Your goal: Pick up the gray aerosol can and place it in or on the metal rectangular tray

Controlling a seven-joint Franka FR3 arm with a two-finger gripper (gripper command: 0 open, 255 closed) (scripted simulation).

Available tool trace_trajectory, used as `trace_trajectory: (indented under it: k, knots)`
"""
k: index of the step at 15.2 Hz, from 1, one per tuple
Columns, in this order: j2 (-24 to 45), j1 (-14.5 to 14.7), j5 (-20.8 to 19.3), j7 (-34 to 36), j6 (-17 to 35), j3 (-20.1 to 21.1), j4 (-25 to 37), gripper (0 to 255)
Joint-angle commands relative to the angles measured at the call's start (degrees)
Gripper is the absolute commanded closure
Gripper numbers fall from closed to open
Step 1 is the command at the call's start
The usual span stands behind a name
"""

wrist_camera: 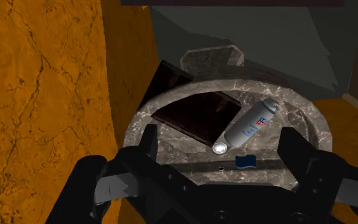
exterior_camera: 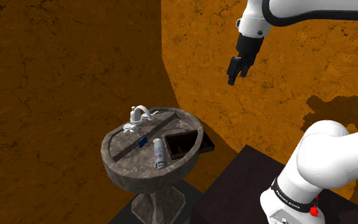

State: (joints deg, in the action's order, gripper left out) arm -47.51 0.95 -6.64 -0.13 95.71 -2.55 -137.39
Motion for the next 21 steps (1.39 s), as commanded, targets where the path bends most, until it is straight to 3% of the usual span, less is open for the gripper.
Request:
trace_trajectory:
  k: [1,11,21]
  knots:
    - [0.0,0.0,0.0,0.0,0.0,0.0,0.0,0]
    - [10.13,0.28,4.92,8.35,20.29,1.02,-10.66,0]
    - [29.4,2.21,11.34,14.06,42.1,1.92,-13.04,0]
